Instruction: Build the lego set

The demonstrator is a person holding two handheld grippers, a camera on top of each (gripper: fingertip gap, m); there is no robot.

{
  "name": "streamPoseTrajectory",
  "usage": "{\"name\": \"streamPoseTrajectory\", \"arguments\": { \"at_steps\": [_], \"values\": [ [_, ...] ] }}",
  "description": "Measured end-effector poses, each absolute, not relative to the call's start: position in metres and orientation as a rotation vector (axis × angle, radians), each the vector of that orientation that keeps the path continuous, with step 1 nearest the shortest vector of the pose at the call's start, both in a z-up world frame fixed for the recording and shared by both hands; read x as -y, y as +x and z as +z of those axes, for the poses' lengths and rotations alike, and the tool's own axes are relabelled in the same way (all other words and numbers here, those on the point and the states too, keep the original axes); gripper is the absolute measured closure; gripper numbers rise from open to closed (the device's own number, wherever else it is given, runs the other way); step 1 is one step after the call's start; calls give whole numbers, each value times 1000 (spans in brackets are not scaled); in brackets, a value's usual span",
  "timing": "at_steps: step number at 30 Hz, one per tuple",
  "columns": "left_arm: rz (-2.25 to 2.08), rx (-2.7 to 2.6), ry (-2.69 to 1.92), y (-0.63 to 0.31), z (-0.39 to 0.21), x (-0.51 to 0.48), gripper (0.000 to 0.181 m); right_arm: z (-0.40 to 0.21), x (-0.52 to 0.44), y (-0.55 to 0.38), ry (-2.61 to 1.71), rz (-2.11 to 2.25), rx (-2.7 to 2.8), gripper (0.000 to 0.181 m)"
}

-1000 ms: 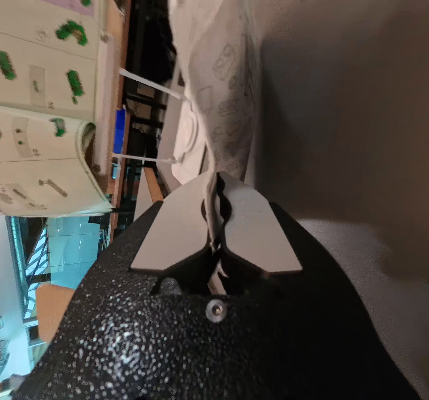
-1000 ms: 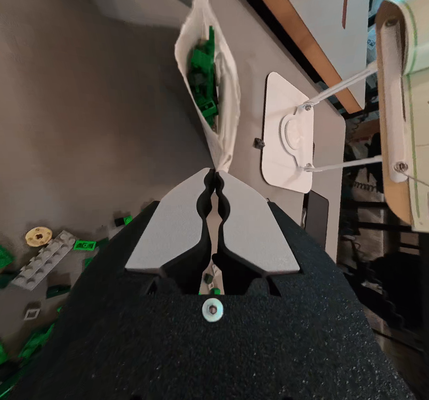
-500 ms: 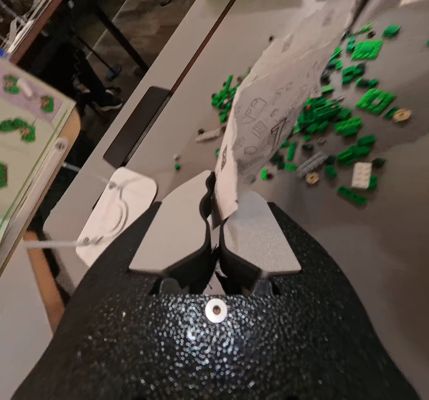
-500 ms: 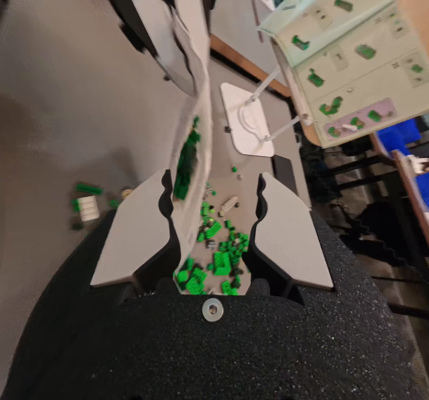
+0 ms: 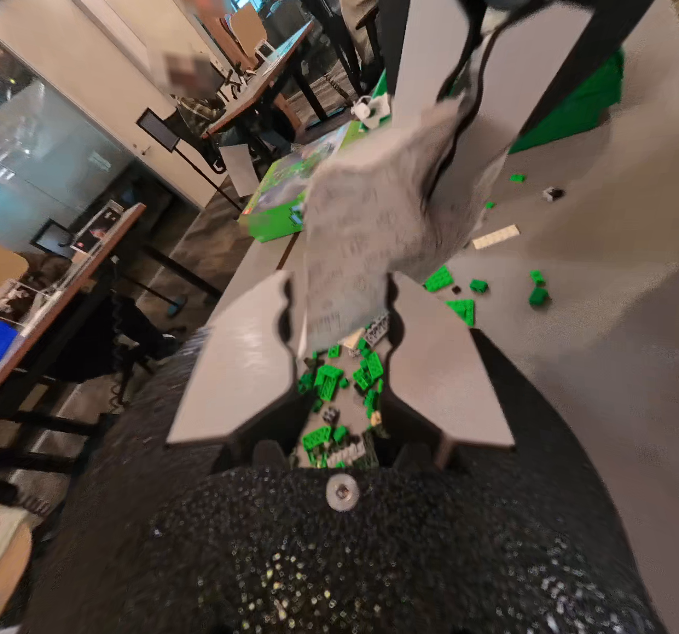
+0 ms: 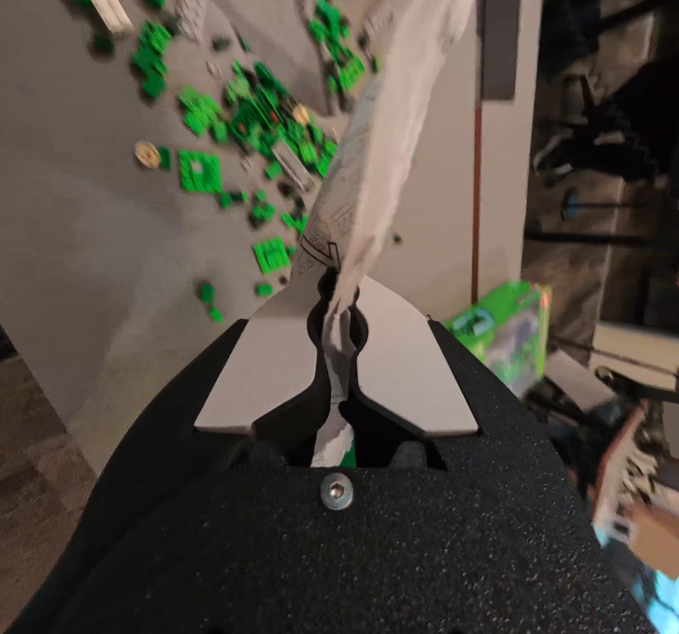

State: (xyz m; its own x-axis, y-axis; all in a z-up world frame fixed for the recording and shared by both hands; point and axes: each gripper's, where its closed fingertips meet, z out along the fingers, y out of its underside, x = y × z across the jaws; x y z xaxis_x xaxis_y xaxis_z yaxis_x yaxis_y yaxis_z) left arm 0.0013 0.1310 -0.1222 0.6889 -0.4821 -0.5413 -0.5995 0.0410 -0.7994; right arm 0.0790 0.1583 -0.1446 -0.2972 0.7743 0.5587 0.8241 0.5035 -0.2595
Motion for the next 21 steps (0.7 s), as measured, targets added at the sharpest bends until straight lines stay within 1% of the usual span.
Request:
{"name": "streamPoseTrajectory", "arguments": {
  "at_steps": [1,2,3,7,10,12,16,21],
  "values": [
    [147,-899,-1605,8,-119,-141,110,-131,-169,97,-1333,-154,2072,176],
    [175,-894,-1619,14,-117,-150,95,-115,-181,116,-1364,-199,2022,177],
    [189,-897,-1619,21,-115,-159,88,-96,-193,135,-1401,-242,1966,178],
    [116,-938,-1546,59,-105,-188,95,-27,-249,222,-1625,-391,1691,179],
    [65,-986,-1512,88,-106,-213,99,-12,-293,290,-1884,-455,1493,179],
    [24,-1029,-1490,110,-109,-229,102,-25,-321,328,-2062,-457,1384,179],
    [-40,-1130,-1472,153,-119,-258,105,-80,-370,385,-2288,-548,1279,180],
    [-49,-1260,-1453,197,-134,-288,105,-153,-398,402,-2494,-469,1299,180]
  ]
}}
